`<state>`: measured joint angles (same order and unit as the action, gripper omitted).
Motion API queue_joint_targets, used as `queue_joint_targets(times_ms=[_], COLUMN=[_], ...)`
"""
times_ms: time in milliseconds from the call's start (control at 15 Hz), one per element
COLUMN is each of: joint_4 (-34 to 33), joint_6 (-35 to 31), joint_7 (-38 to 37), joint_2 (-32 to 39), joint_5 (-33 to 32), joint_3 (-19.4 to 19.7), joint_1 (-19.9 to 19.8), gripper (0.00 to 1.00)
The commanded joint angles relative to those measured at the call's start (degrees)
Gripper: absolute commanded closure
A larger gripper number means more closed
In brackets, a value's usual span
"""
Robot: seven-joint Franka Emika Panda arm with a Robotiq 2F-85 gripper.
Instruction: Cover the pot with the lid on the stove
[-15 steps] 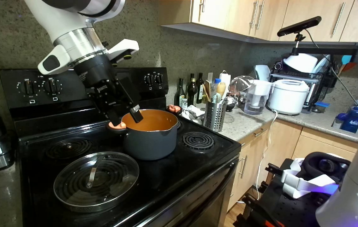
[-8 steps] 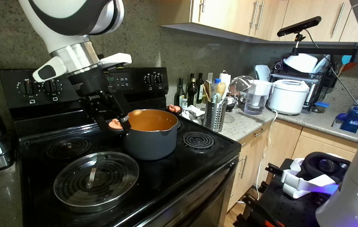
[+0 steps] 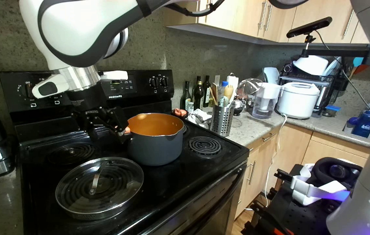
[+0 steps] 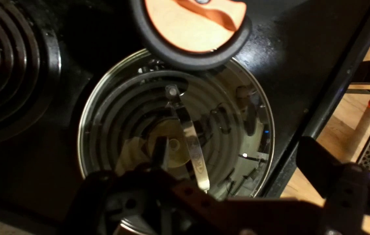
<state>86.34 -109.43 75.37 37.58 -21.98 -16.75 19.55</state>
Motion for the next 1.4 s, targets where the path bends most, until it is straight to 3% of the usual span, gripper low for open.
queue_joint_targets(times_ms=[0,400,800,933,1333], joint_4=[1.3,3.7,2.4,2.0,2.2], joint_6=[-5.2,-11.6,-10.1,-9.2,-7.8], joint_7=[3.1,3.4,2.4,5.3,7.6], joint_2=[0.1,0.1,1.1,1.7,2.6], joint_5=[-2.2,-7.7,-6.4,-3.0,0.8], joint_3=[0.8,2.5,2.3,0.6,0.4], joint_1=[0.3,1.4,1.5,0.1,0.3], gripper=[0.0,0.0,0.0,0.0,0.0])
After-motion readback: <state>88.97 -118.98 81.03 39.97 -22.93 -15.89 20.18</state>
